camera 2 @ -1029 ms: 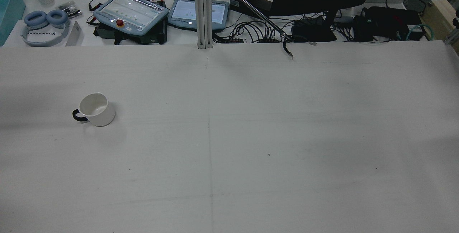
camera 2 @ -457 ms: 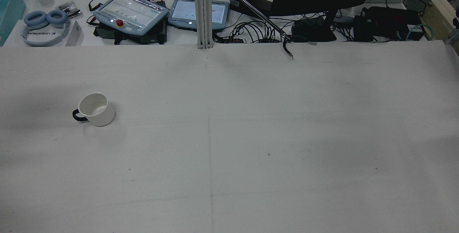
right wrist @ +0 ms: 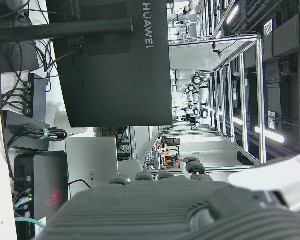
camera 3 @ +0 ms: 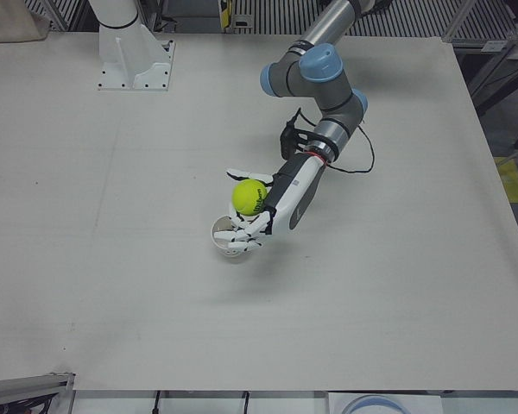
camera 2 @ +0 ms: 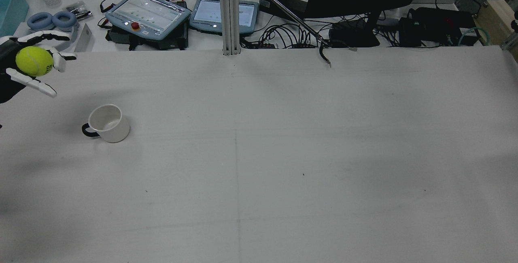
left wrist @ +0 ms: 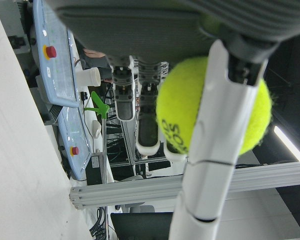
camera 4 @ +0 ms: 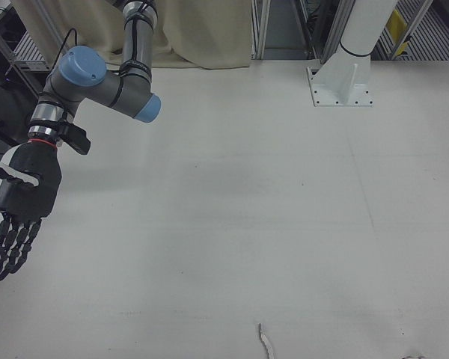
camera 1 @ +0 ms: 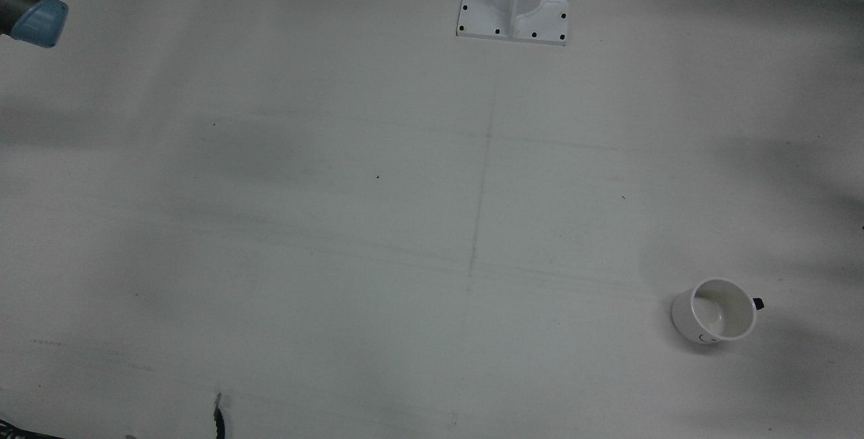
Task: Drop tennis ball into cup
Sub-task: 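Move the left hand holding the tennis ball above the white mug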
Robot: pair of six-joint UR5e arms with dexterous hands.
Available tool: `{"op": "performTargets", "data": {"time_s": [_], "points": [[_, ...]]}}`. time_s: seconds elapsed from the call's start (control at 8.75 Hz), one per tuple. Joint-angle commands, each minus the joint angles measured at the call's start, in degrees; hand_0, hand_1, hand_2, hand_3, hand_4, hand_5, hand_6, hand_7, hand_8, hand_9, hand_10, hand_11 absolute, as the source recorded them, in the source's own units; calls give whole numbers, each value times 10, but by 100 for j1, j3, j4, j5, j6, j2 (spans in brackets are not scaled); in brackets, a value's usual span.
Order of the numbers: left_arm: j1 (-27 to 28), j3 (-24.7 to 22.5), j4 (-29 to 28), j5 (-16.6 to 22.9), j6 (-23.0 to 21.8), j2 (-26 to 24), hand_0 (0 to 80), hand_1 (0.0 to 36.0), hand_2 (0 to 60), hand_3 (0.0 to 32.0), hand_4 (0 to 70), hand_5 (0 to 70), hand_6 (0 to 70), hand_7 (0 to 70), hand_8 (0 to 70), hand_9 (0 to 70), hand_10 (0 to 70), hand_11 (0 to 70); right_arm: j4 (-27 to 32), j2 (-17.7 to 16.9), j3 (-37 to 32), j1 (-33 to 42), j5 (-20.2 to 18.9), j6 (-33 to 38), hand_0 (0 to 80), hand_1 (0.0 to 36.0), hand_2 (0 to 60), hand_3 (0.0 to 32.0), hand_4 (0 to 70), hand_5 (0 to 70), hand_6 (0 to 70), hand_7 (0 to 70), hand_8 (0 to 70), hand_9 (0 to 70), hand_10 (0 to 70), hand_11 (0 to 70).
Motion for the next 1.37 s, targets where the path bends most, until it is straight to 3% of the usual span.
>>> {"op": "performTargets", "data": {"time_s": [0.0, 0.34, 0.46, 0.57, 0.91, 1.03, 1.26], "points": [[592, 96, 4, -226, 151, -146, 775, 226, 22, 0, 232, 269, 700, 685, 527, 483, 170, 266, 0, 0, 0, 0, -3, 0, 0, 0, 0, 0, 0, 0, 0, 0, 0, 0, 0, 0], [926, 315, 4, -541, 204, -296, 749, 219, 23, 0, 228, 271, 700, 675, 527, 481, 170, 264, 0, 0, 0, 0, -3, 0, 0, 0, 0, 0, 0, 0, 0, 0, 0, 0, 0, 0], [1015, 420, 4, -568, 204, -374, 753, 227, 8, 0, 228, 245, 700, 699, 514, 486, 171, 266, 0, 0, 0, 0, -3, 0, 0, 0, 0, 0, 0, 0, 0, 0, 0, 0, 0, 0], [1068, 561, -30, -577, 239, -462, 749, 218, 22, 0, 226, 271, 700, 672, 527, 481, 172, 267, 0, 0, 0, 0, -3, 0, 0, 0, 0, 0, 0, 0, 0, 0, 0, 0, 0, 0], [1086, 764, -163, -577, 231, -498, 728, 218, 19, 0, 230, 258, 700, 676, 517, 479, 167, 260, 0, 0, 0, 0, -3, 0, 0, 0, 0, 0, 0, 0, 0, 0, 0, 0, 0, 0], [1086, 808, -197, -577, 239, -489, 700, 210, 10, 0, 222, 254, 700, 649, 511, 460, 165, 257, 0, 0, 0, 0, -3, 0, 0, 0, 0, 0, 0, 0, 0, 0, 0, 0, 0, 0], [1086, 1105, -398, -560, 213, -498, 664, 209, 1, 0, 191, 227, 668, 483, 437, 346, 151, 237, 0, 0, 0, 0, -3, 0, 0, 0, 0, 0, 0, 0, 0, 0, 0, 0, 0, 0]]}}
